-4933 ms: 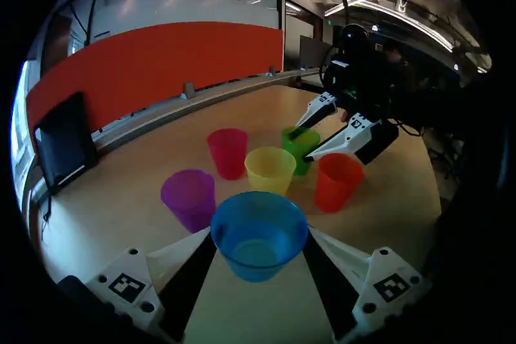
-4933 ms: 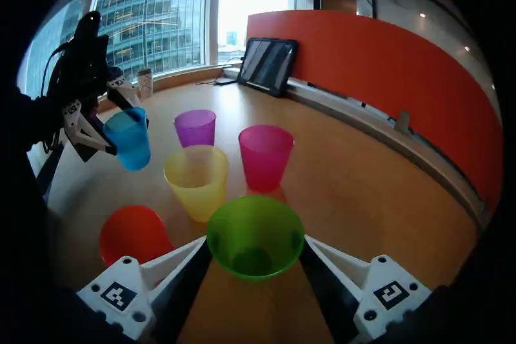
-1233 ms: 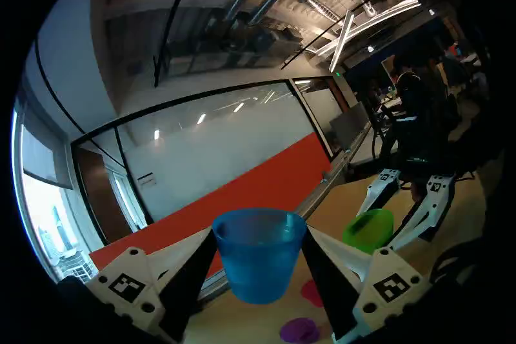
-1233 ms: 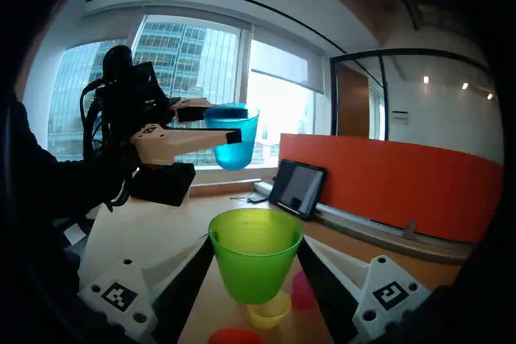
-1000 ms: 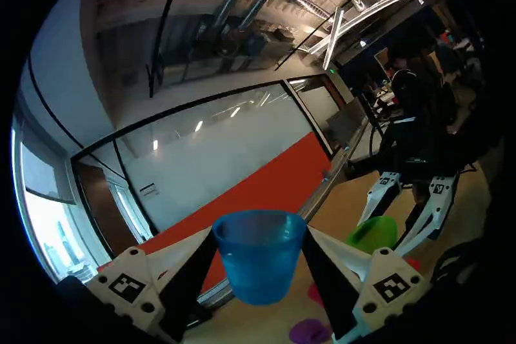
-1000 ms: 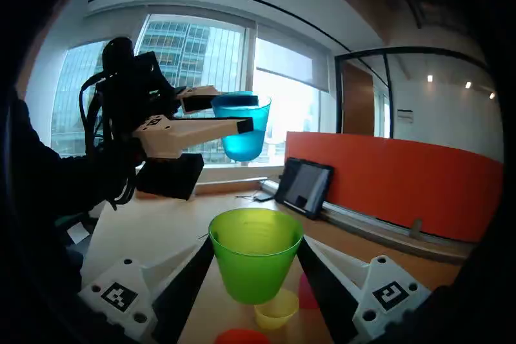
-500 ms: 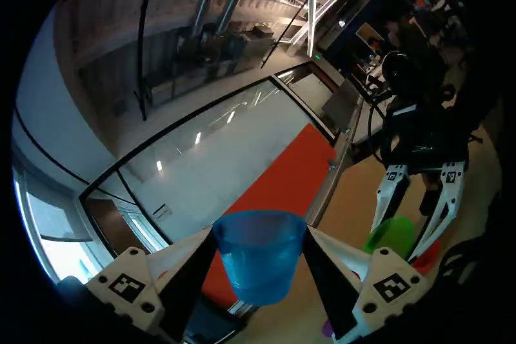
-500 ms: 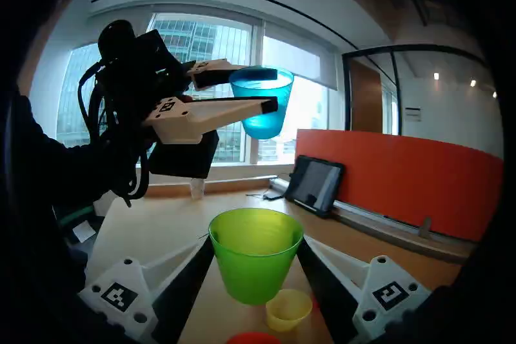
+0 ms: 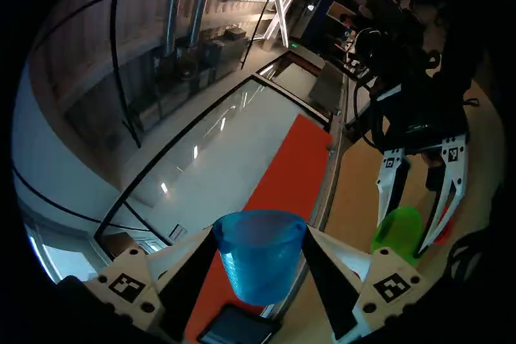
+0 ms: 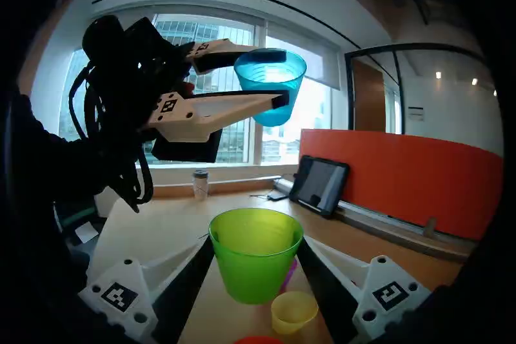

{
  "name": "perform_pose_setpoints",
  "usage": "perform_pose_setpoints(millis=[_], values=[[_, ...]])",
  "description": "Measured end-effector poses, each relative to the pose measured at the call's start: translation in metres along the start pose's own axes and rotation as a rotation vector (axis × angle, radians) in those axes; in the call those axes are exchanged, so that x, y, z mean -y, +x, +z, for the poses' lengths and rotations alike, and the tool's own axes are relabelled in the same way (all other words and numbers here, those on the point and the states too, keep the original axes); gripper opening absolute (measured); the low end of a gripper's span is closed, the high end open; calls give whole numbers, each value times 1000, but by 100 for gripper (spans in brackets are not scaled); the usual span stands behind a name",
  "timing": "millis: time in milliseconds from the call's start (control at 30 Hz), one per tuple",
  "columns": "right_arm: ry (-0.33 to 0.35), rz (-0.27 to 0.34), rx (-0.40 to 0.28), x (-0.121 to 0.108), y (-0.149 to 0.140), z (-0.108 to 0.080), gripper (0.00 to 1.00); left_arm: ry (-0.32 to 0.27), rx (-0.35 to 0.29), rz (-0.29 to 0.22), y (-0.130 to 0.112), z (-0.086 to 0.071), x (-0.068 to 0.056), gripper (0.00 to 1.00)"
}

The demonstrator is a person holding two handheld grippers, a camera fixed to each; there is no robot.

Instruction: Pour water

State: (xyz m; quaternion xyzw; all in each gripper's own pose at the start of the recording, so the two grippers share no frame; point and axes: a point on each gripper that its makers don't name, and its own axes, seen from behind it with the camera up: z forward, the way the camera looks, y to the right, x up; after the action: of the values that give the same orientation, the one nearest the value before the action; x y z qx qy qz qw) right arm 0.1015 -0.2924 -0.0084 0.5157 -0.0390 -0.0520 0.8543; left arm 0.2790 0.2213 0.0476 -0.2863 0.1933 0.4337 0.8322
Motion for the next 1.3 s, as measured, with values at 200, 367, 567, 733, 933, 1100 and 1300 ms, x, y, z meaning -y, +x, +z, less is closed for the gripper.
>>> perform_pose_setpoints(millis=[200, 367, 567, 733, 933, 1100, 1300], values=[[0, 3, -1, 0, 0, 1, 91, 1, -6, 47, 5, 3, 0, 87], [1, 0, -1, -1, 1, 1, 91, 6, -7, 79, 6, 5, 0, 87], [1, -5, -1, -1, 2, 0, 90, 13, -7, 113, 7, 6, 2, 87], [3, -9, -1, -1, 3, 0, 90, 16, -10, 133, 8, 6, 4, 87], [3, -10, -1, -1, 3, 0, 90, 15, -15, 160, 10, 6, 6, 87], [4, -11, -2, -1, 4, 1, 90, 17, -16, 182, 11, 6, 9, 87], [3, -12, -3, -1, 3, 0, 90, 15, -23, 211, 15, 5, 10, 87]])
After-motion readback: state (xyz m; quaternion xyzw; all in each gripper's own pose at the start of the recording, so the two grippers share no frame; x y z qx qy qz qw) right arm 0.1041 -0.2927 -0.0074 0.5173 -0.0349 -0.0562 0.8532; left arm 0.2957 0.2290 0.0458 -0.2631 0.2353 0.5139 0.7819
